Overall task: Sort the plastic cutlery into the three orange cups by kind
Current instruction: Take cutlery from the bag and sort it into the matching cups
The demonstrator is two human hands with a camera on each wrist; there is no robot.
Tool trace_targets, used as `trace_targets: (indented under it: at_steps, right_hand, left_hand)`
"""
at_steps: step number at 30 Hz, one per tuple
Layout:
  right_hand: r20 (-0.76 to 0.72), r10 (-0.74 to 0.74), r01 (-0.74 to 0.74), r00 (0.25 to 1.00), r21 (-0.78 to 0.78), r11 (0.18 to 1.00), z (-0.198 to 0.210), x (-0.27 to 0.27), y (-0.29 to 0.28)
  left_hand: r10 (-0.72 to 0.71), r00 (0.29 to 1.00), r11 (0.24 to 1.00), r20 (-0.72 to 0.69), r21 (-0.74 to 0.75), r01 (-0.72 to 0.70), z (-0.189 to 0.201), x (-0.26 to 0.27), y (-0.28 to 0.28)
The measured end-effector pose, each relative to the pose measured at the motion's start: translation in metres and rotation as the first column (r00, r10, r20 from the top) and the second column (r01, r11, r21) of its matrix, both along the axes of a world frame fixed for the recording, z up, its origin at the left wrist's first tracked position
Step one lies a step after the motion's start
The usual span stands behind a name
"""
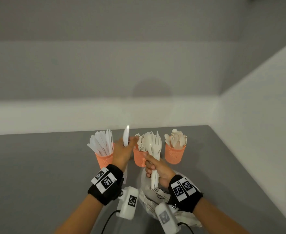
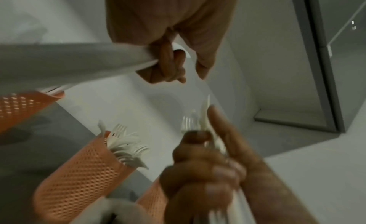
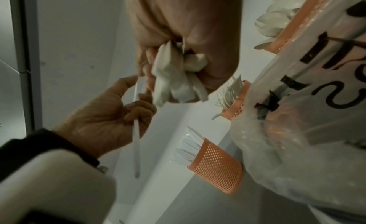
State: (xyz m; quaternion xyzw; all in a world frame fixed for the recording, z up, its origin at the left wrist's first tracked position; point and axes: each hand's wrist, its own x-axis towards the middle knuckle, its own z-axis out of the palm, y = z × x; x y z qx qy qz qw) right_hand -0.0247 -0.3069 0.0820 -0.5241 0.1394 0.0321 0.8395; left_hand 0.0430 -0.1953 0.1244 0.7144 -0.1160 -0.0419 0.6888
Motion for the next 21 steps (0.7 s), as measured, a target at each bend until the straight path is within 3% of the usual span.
trace_targets:
  at_steps: [6,11,21]
  right_hand:
    - [-0.101,0.120,-0.120,0.988,0.004,0.993,0.002,-0.001,0.003]
    - [-0.077,0.177,-0.169,0.981,0.103,0.980,0.005,-0.004,-0.004]
    - [-0.073,0.216,-0.216,0.974,0.019,0.976,0.006,-0.005,-0.004]
  left_hand:
    - [-0.141,0.983,0.986,0.119,0.105,0.129,-0.012,-0.012,-0.008]
    - [0.023,0.995,0.997,0.099,0.068,-0.030,-0.019,-0.005,-0.005]
    - [-0.045,0.993,0.985,0.113,0.171,0.025,-0.023,-0.014,-0.011]
